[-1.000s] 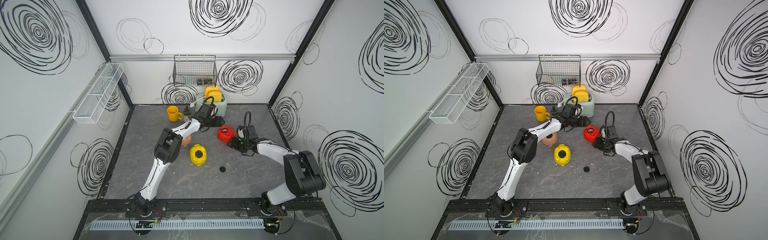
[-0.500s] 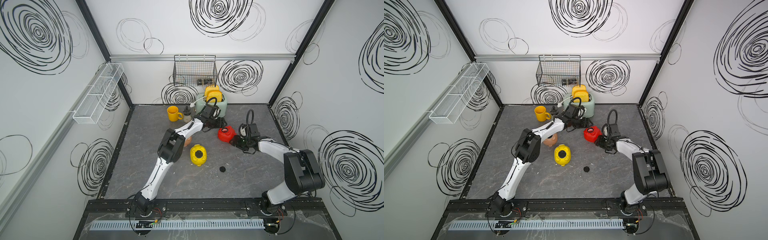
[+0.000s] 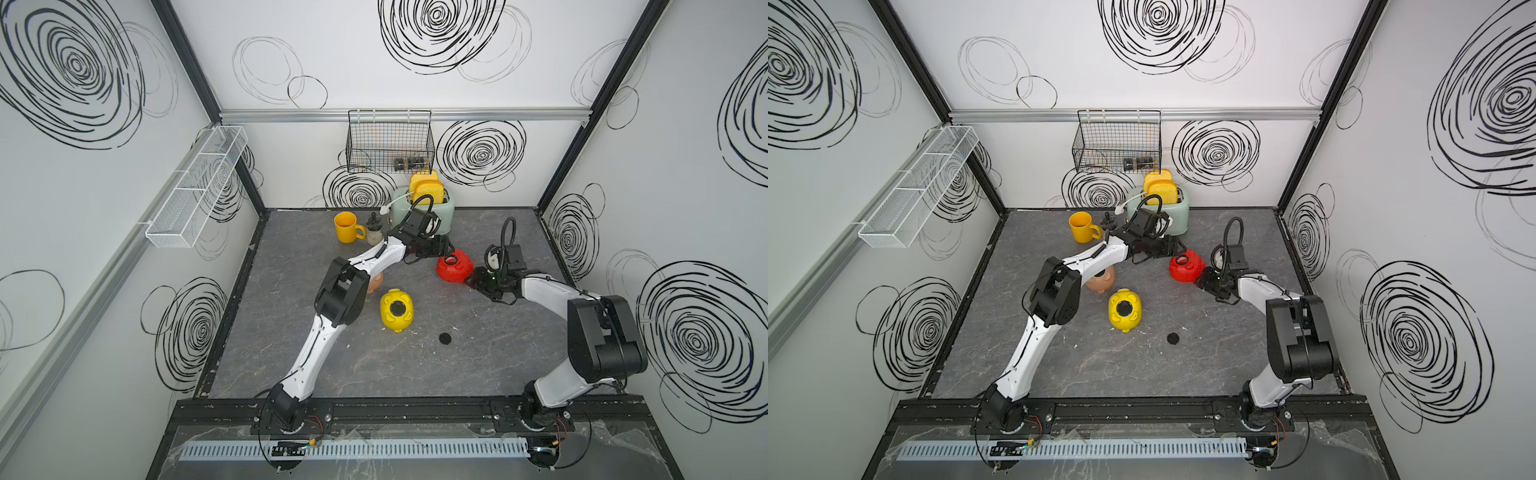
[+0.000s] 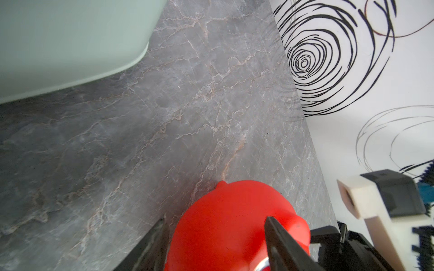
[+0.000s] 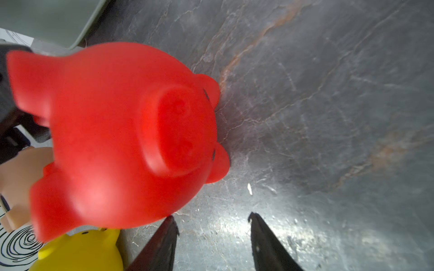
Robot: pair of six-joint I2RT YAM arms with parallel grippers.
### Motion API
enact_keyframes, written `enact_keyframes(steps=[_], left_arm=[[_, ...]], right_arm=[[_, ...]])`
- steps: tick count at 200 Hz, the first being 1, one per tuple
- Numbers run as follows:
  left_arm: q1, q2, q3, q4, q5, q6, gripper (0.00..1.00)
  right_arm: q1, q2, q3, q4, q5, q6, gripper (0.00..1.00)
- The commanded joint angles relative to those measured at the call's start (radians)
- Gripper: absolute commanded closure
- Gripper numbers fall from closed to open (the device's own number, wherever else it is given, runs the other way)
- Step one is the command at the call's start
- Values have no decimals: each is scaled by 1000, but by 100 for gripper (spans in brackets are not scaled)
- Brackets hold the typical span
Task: Close piggy banks
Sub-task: Adjust the piggy bank at the center of the board.
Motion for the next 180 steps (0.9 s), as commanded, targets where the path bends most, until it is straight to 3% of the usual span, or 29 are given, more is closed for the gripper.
enact_keyframes(steps=[1, 37, 143, 180], left_arm=[[3, -61, -38, -22, 37, -2, 32], [12, -100, -73, -80, 2, 0, 32], [45, -237, -194, -35, -20, 8, 30], [44, -247, -190, -12, -103, 29, 33]], right_arm=[[-11, 19, 41, 6, -22, 9, 47], [-22, 31, 62, 13, -32, 24, 47], [-59, 63, 95, 3, 2, 43, 48], [-58, 21, 53, 27, 68, 91, 47]])
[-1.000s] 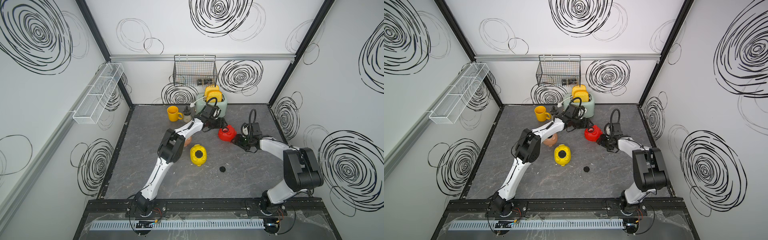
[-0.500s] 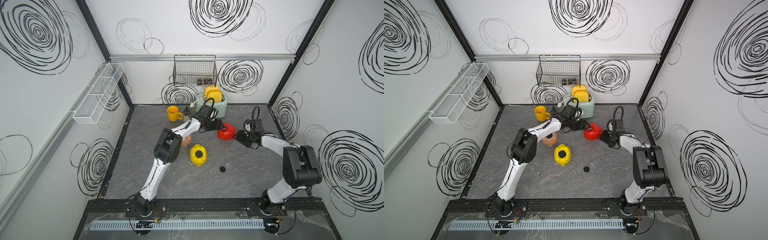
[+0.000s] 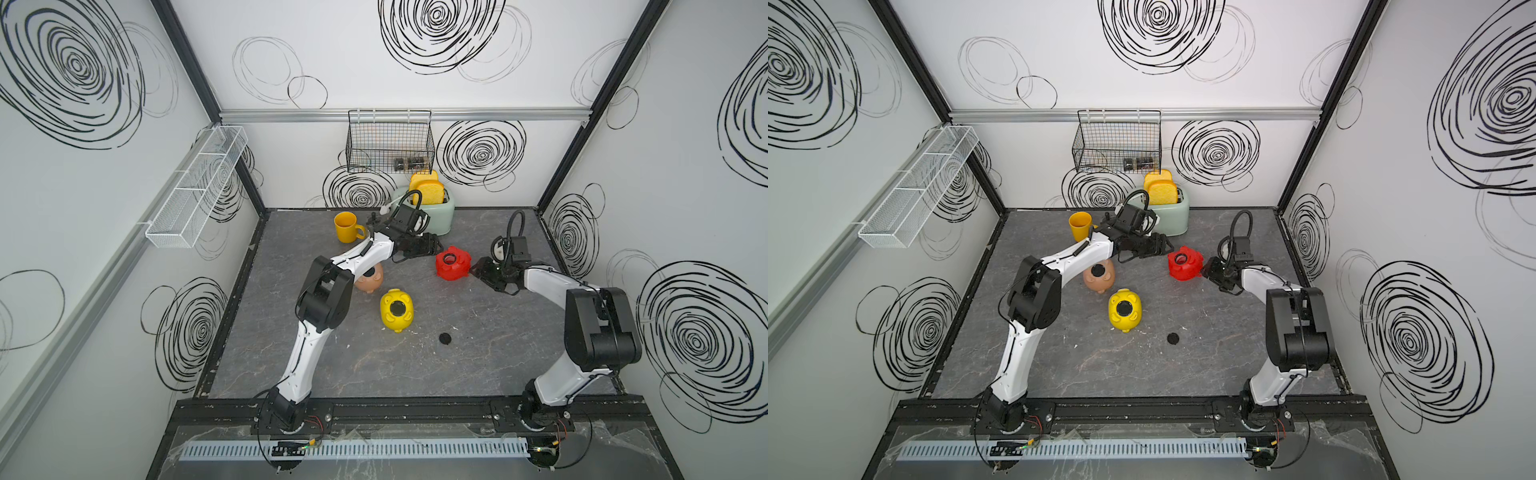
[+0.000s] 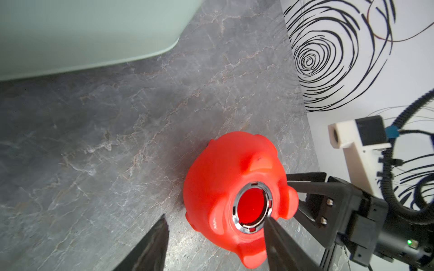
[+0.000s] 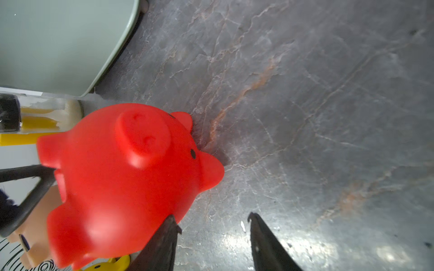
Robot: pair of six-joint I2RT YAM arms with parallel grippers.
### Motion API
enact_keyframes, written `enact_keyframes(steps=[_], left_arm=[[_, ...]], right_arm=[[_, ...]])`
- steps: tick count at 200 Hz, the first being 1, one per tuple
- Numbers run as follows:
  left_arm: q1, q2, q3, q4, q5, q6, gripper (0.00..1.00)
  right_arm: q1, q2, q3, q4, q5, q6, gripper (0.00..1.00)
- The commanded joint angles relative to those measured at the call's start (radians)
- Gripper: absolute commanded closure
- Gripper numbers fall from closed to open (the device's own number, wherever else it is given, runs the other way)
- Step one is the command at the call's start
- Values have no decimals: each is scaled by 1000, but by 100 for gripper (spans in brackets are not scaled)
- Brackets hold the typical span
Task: Close piggy banks
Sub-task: Adjust the piggy bank at the center of the board.
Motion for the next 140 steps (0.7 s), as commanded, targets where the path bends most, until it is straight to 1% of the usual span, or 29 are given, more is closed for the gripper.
enact_keyframes(steps=[1, 35, 75, 97, 140], left_arm=[[5, -42, -8, 58, -63, 23, 32], [5, 28, 43, 54, -97, 17, 32], [-1, 111, 89, 85, -99, -3, 33], [-15, 152, 137, 63, -130, 21, 33], [-32, 187, 150, 63, -103, 18, 33]], right_arm=[[-3, -36, -21, 11, 45, 39, 48], [1, -38, -23, 5, 58, 55, 47], [20, -16, -16, 6, 74, 64, 47], [24, 3, 6, -6, 78, 64, 47], [27, 35, 39, -10, 76, 60, 47]])
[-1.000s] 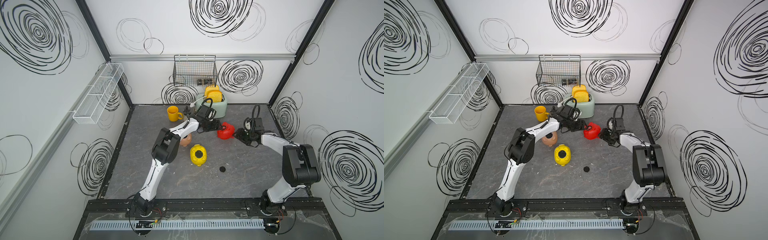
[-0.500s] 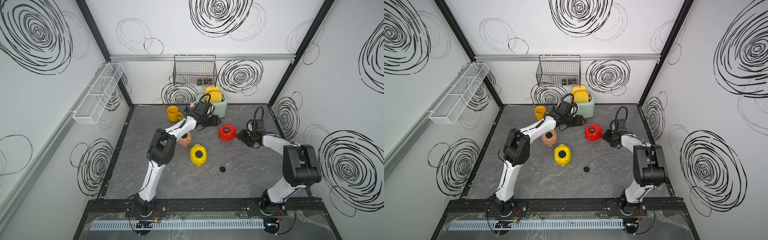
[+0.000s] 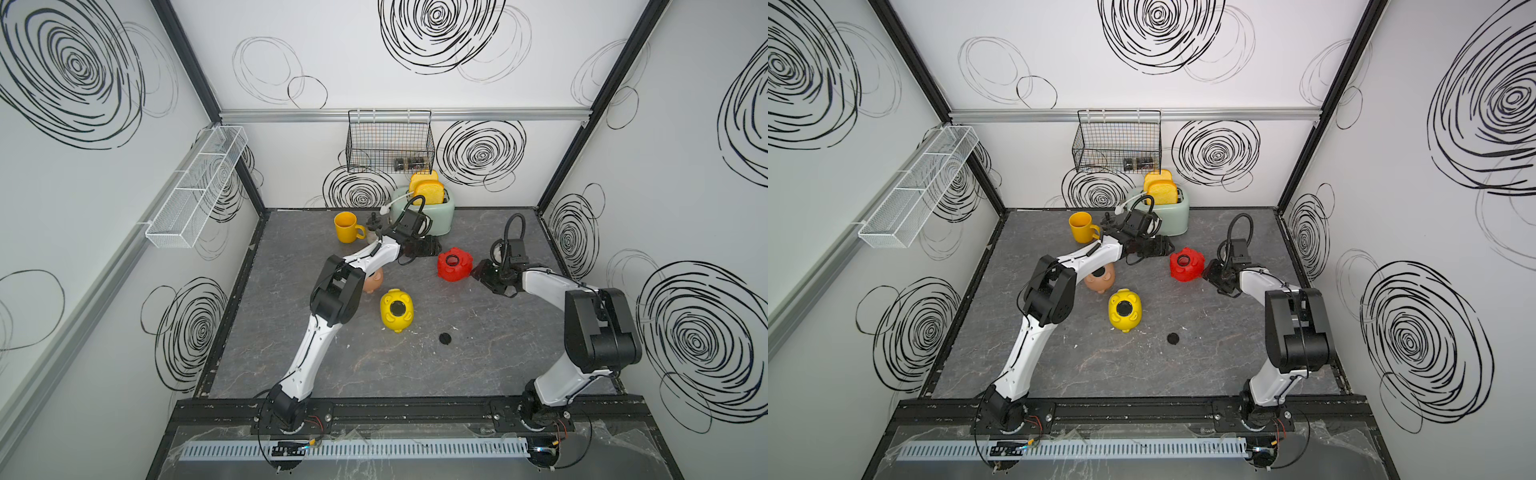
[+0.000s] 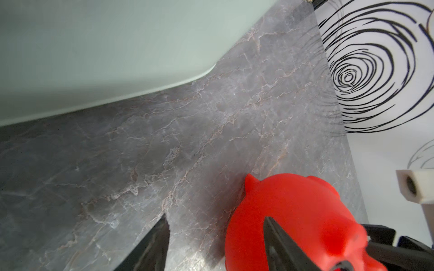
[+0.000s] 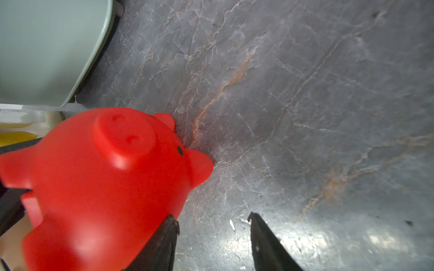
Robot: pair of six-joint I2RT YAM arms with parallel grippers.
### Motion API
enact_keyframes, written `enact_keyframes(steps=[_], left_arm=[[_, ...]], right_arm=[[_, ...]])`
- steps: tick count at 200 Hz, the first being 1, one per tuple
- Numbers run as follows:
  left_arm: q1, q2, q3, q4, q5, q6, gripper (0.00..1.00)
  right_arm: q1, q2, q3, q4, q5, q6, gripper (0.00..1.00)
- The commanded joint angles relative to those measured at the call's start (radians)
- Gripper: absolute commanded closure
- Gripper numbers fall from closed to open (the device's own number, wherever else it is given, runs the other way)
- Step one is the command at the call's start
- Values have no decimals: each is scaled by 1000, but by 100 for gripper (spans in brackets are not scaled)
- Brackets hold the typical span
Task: Close piggy banks
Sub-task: Adjust the piggy bank at the center of the board.
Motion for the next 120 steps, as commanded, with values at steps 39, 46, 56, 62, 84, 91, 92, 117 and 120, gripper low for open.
enact_keyframes(steps=[39, 46, 56, 62, 84, 91, 92, 117, 120], left_arm=[[-35, -10, -14, 10, 20, 23, 34], [-33, -22, -32, 10, 16, 19, 33], [-31, -38, -62, 21, 16, 13, 33], [-29, -45, -73, 24, 21, 11, 33], [-29, -66, -101, 6, 13, 13, 33], [-29, -77, -118, 12, 13, 13, 33], [-29, -79, -122, 13, 13, 13, 33], [-29, -116, -182, 35, 14, 10, 33], [-29, -120, -187, 39, 14, 10, 33]], right_arm=[[10, 59, 76, -12, 7, -6, 47], [10, 65, 83, -14, 1, -9, 47], [10, 73, 89, -15, -6, -12, 47], [11, 76, 94, -16, -8, -13, 47], [13, 89, 107, -18, -25, -18, 47], [15, 91, 111, -19, -29, -21, 47], [15, 91, 111, -19, -31, -21, 47], [21, 96, 119, -17, -41, -31, 48], [21, 96, 119, -18, -41, -33, 48]])
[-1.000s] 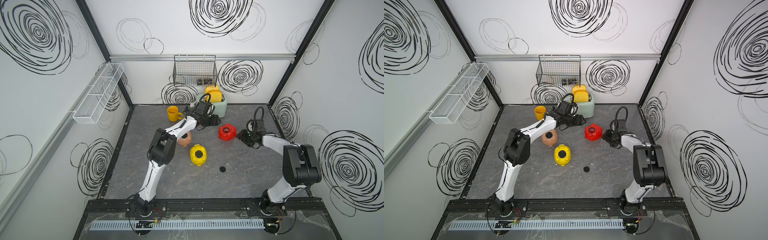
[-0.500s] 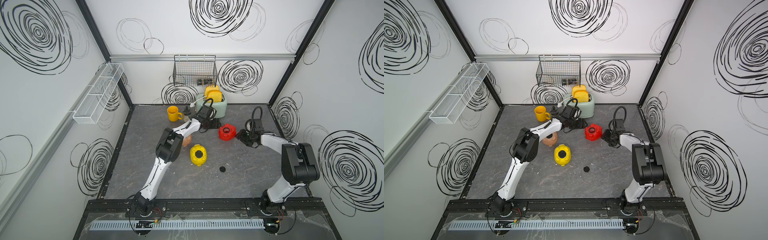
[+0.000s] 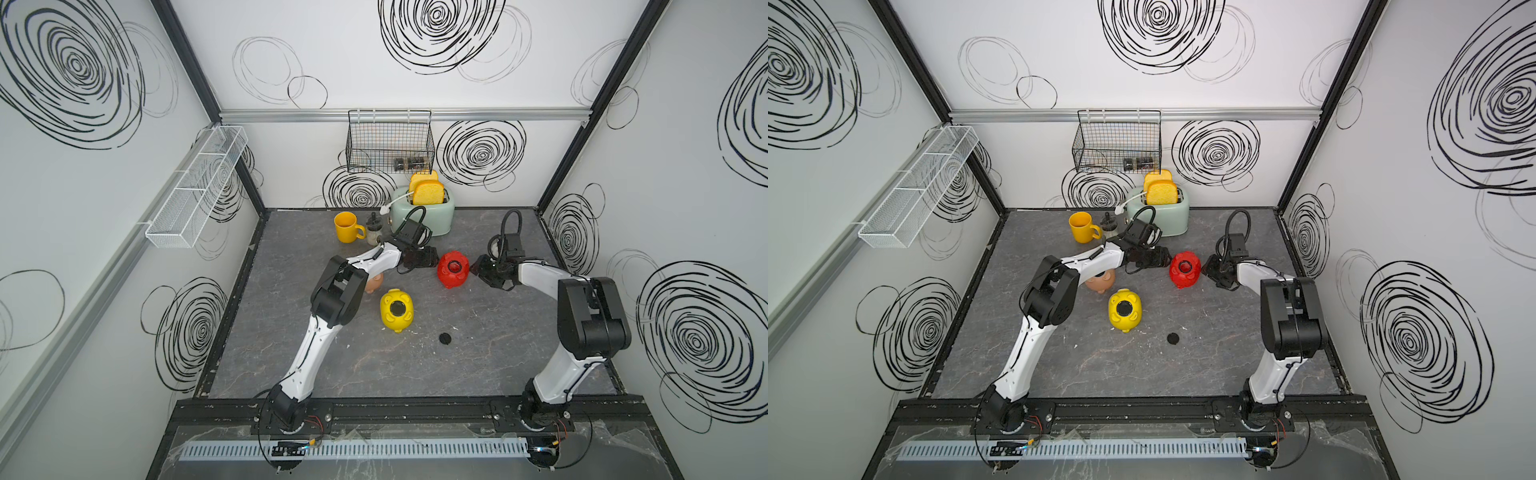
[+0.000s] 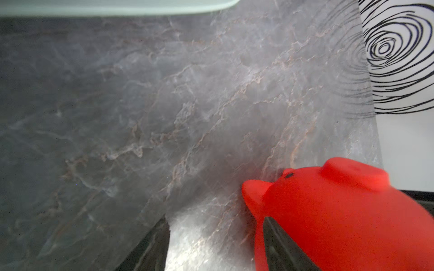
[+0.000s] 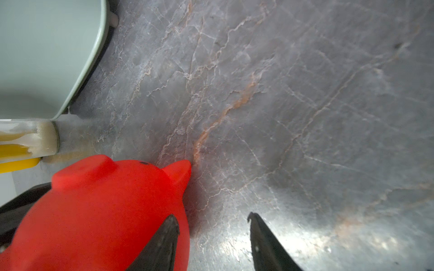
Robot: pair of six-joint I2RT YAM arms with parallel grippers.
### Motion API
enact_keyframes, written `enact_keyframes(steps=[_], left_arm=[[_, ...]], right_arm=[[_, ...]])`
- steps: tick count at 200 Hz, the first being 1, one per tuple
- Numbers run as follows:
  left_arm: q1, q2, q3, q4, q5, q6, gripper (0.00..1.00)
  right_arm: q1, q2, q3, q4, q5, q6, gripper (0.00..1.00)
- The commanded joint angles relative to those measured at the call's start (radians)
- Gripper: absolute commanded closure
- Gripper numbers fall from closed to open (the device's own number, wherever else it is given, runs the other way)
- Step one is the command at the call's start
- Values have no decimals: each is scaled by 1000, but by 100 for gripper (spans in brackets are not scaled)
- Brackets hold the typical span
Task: Close piggy banks
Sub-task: Adjust the piggy bank at the center of the board.
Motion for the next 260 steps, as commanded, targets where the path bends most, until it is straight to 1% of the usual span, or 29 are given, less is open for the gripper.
enact_keyframes(steps=[1, 64, 120, 142, 199, 216, 240, 260], left_arm=[[-14, -89, -44, 32, 17, 7, 33], [-14, -148, -127, 49, -11, 4, 32], [-10, -154, -111, 12, -48, 13, 28], [-5, -159, -113, 1, -63, 16, 26], [-1, -196, -167, 15, -80, 15, 25], [4, -208, -182, 21, -82, 13, 24], [7, -229, -200, 19, -92, 19, 23], [16, -255, -220, 16, -96, 22, 23]], right_arm=[[16, 9, 32, -9, -35, -20, 48], [39, 14, 32, -14, -45, -28, 48], [38, 20, 32, -15, -46, -29, 47], [33, 21, 33, -21, -39, -33, 44], [27, 21, 22, -15, -34, -28, 43], [25, 21, 24, -23, -18, -28, 42], [18, 5, 11, -31, 54, -9, 43], [6, -14, 0, -33, 62, -1, 43]])
